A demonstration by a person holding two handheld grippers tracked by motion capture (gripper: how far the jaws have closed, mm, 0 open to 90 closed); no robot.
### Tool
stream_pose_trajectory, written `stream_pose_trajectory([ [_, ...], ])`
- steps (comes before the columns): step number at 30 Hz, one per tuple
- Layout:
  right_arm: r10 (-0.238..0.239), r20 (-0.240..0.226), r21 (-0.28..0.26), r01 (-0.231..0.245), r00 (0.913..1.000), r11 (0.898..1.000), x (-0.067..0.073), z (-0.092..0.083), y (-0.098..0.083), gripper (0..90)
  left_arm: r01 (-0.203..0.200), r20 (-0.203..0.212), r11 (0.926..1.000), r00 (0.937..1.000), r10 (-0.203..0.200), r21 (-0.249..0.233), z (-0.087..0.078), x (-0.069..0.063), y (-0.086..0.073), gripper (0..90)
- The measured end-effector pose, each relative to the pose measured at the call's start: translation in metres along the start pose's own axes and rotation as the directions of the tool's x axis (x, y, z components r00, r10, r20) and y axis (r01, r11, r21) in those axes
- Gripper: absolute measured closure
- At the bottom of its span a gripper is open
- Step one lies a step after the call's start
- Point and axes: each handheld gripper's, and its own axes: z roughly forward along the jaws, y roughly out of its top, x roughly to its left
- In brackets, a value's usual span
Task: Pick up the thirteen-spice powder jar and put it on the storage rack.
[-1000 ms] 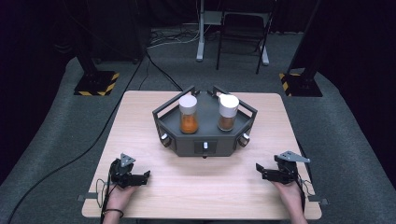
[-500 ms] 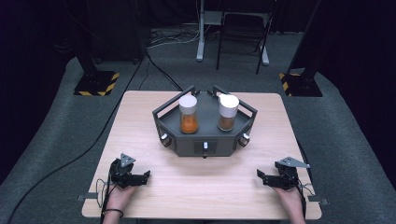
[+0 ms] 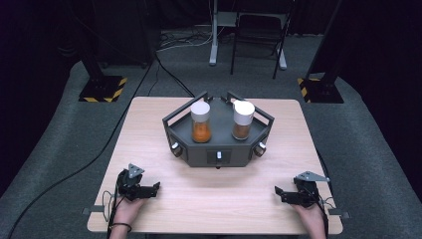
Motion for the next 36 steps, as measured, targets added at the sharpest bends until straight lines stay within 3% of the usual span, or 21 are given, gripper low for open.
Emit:
stream_pose_trajectory([
  [3,-0.019,0.019,0.01,0.019,0.9996,1.0,0.005,-0.001,0.0,7.5,0.0,0.0,1.0,1.0,0.0,0.0,0.0,0.0,0.0,0.8],
  [7,-0.083,0.069,0.041,0.08,0.9942,0.996,0.019,0.002,0.004,7.1,0.0,0.0,1.0,1.0,0.0,0.0,0.0,0.0,0.0,0.8],
  [36,-0.081,0.068,0.041,0.079,0.9944,0.996,0.019,0.002,0.004,6.9,0.003,0.0,1.0,1.0,-0.003,0.0,0.001,-0.001,0.001,0.6],
])
